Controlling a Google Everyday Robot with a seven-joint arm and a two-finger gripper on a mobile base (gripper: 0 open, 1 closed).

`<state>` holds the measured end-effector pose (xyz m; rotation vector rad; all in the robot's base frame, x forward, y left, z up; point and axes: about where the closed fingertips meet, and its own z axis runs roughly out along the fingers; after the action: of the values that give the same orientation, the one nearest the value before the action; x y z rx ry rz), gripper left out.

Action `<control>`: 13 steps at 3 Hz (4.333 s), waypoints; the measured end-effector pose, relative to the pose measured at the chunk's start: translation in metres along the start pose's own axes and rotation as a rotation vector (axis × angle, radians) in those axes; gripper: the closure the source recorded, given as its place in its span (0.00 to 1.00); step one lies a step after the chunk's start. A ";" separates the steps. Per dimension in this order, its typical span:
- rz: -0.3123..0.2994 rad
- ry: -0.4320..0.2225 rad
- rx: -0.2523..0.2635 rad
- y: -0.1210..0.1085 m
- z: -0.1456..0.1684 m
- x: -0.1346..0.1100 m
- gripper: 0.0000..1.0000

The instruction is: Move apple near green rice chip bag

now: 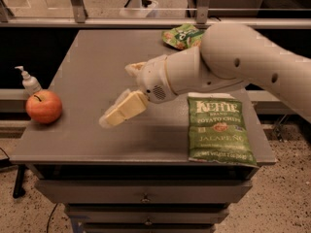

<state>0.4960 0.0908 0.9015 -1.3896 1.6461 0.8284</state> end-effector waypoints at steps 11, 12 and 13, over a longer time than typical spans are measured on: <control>-0.086 -0.291 0.136 -0.073 0.050 -0.027 1.00; -0.084 -0.257 0.182 -0.083 0.024 -0.015 1.00; -0.084 -0.202 0.265 -0.107 -0.032 0.005 1.00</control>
Offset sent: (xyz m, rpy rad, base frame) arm 0.0251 0.1315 -0.0488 0.2772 -0.0402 0.0774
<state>0.5959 0.0414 0.9135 -1.1438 1.4719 0.6530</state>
